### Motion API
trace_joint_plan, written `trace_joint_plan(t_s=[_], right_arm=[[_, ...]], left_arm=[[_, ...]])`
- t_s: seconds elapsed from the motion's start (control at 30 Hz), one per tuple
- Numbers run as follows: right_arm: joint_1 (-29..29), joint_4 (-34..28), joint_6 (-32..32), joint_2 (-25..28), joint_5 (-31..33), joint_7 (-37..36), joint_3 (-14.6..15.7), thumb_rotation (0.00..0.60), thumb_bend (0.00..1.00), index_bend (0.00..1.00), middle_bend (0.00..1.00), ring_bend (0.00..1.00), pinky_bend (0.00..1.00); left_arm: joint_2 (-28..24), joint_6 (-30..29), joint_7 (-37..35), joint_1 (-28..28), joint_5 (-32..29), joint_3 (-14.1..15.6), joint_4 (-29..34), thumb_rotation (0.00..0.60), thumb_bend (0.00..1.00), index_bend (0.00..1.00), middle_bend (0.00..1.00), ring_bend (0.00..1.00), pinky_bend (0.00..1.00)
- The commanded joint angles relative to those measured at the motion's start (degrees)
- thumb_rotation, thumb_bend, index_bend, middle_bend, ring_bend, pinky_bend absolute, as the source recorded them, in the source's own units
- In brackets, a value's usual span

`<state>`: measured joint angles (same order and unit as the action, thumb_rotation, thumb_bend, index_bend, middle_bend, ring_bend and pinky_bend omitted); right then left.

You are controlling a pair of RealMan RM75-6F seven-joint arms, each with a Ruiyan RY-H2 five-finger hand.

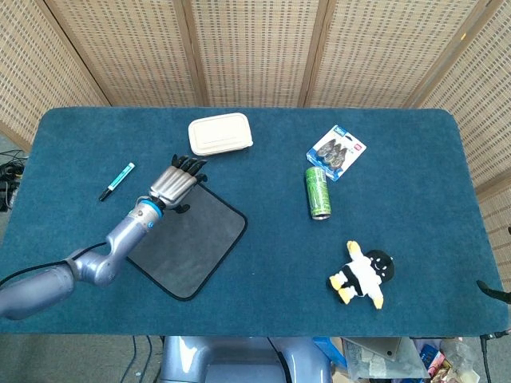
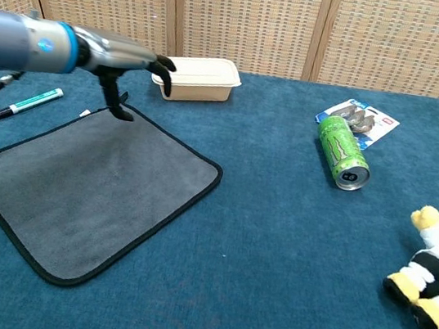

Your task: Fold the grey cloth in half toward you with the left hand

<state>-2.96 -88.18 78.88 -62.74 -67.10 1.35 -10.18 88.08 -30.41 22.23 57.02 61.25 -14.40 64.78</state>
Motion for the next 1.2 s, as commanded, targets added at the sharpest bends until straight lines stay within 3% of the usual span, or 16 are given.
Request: trace_joint_plan(t_s=[0.03, 0.43, 0.9, 1.2], right_arm=[[0.02, 0.14, -0.14, 0.04, 0.3, -0.09, -0.11, 0.6, 0.0, 0.0, 0.0, 0.0, 0.0], [-0.02, 0.6, -1.02, 0.11, 1.77, 0.2, -0.4, 0.6, 0.0, 0.0, 0.0, 0.0, 0.0], [-0.1, 0.62, -1.79, 0.33, 2.04, -0.23, -0.37, 0.6, 0.0, 0.0, 0.0, 0.0, 0.0], [0.0, 0.37, -1.76, 0.52, 1.91, -0.52, -0.35, 0.6, 0.0, 0.0, 0.0, 0.0, 0.0]], left_arm=[[3.92, 2.79, 1.56, 3.68, -3.2, 0.52, -4.83, 0.6, 0.32, 0.24, 0.0, 0.0, 0.0], [13.95, 7.63, 2.46, 10.06, -8.1, 3.86, -19.39, 0.6, 0.32, 0.27, 0.0, 0.0, 0.0], [17.31, 10.71, 2.22, 13.21, -10.6, 5.83, -26.22, 0.6, 0.34, 0.27, 0.0, 0.0, 0.0], [16.89, 10.97, 3.36, 13.99, -13.06, 7.78, -24.97, 0.6, 0.36, 0.47, 0.0, 0.0, 0.0]])
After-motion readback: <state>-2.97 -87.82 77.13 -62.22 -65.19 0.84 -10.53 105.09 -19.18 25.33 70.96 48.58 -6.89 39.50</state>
